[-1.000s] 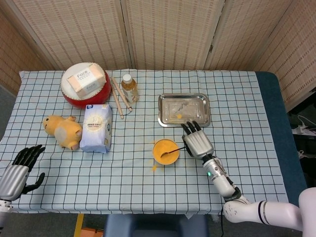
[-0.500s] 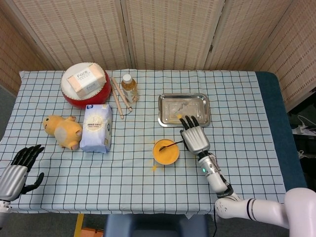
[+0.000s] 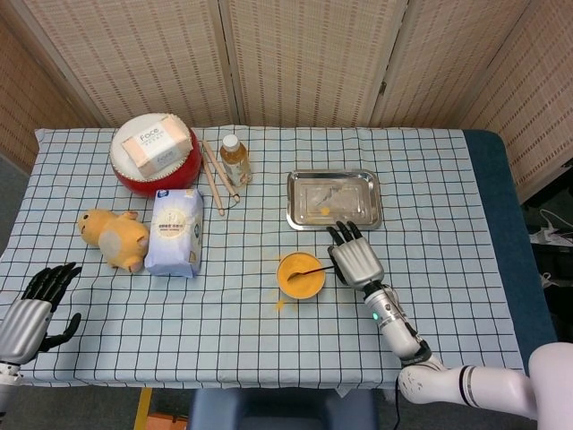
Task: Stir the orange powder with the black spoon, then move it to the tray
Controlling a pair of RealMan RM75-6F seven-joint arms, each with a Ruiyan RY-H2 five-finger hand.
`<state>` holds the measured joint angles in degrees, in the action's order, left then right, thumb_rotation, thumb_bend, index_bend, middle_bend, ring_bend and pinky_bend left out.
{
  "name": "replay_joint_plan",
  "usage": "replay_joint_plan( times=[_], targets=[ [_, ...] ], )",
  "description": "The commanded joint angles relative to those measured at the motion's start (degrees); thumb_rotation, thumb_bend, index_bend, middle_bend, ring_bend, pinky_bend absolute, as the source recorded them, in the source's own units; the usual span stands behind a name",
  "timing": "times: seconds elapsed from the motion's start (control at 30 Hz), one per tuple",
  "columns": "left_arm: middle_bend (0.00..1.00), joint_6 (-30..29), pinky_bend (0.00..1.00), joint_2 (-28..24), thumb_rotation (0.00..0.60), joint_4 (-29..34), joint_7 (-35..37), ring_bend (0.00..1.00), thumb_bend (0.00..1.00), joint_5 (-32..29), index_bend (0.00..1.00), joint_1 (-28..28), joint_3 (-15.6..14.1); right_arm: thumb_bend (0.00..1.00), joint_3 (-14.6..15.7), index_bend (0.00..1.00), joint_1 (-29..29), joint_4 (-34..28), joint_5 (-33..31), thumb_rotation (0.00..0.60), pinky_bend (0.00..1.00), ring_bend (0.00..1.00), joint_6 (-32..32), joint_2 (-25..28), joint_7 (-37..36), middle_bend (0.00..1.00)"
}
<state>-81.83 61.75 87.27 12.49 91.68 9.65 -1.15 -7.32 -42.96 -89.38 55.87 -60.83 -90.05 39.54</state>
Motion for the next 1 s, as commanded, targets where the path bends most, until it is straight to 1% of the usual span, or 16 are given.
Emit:
replay_joint_plan(
  times=[0.03, 0.17, 0.27, 0.47, 0.57, 0.73, 0.9, 1.0],
  targets=[
    [0.0, -0.1, 0.04, 0.0, 0.6, 0.1, -0.2, 0.0, 0.47, 0.0, 0.0, -0.1, 0.0, 0.56, -0.2, 0.81, 0.4, -0.9, 0.2, 0.6, 0.08, 0.0, -0.2, 0.9, -0.9, 0.11],
    [0.0, -0.3, 0.04, 0.1, 0.6, 0.0, -0.2, 0.0, 0.47, -0.1, 0.0, -0.1, 0.1, 0.56, -0.5, 0.81, 1.1, -0.2, 2.5, 0.6, 0.08, 0.0, -2.4, 0.5, -2.3, 0.11],
    [0.0, -0.4, 0.04, -0.1, 0.6, 0.1, 0.1, 0.0, 0.47, 0.0, 0.0, -0.2, 0.0, 0.57, -0.2, 0.8, 1.7, -0.9, 3.9, 0.6, 0.08, 0.0, -2.9, 0.9, -3.9, 0.11],
    [0.0, -0.2, 0.04, 0.0, 0.6, 0.0, 0.0, 0.0, 0.47, 0.0, 0.0, -0.1, 0.0, 0.58, 1.3, 0.8, 3.4, -3.2, 7.0, 0.6, 0.08, 0.0, -4.7, 2.4, -4.6, 0.11],
    [0.0, -0.1, 0.04, 0.0, 0.6, 0.1, -0.2, 0.0, 0.47, -0.1, 0.0, -0.1, 0.1, 0.58, 2.2, 0.8, 4.0, -4.2, 7.7, 0.6, 0.08, 0.0, -4.5, 2.9, -4.7, 0.11],
    [0.0, -0.2, 0.04, 0.0, 0.6, 0.2, -0.3, 0.0, 0.47, 0.0, 0.0, -0.1, 0.0, 0.58, 2.6, 0.81, 4.1, -4.1, 7.1, 0.6, 0.08, 0.0, -3.6, 2.7, -3.5, 0.11],
    [0.0, -0.2, 0.04, 0.0, 0.6, 0.1, -0.1, 0.0, 0.47, -0.1, 0.0, -0.1, 0.0, 0.58, 1.8, 0.81, 3.4, -2.0, 5.3, 0.6, 0.08, 0.0, -2.9, 1.1, -1.3, 0.11],
    [0.0, 0.0, 0.04, -0.1, 0.6, 0.0, 0.1, 0.0, 0.47, -0.2, 0.0, -0.1, 0.1, 0.58, 1.0, 0.81, 2.6, -0.9, 3.2, 0.6, 0.08, 0.0, -2.0, 0.1, 0.5, 0.11]
  ],
)
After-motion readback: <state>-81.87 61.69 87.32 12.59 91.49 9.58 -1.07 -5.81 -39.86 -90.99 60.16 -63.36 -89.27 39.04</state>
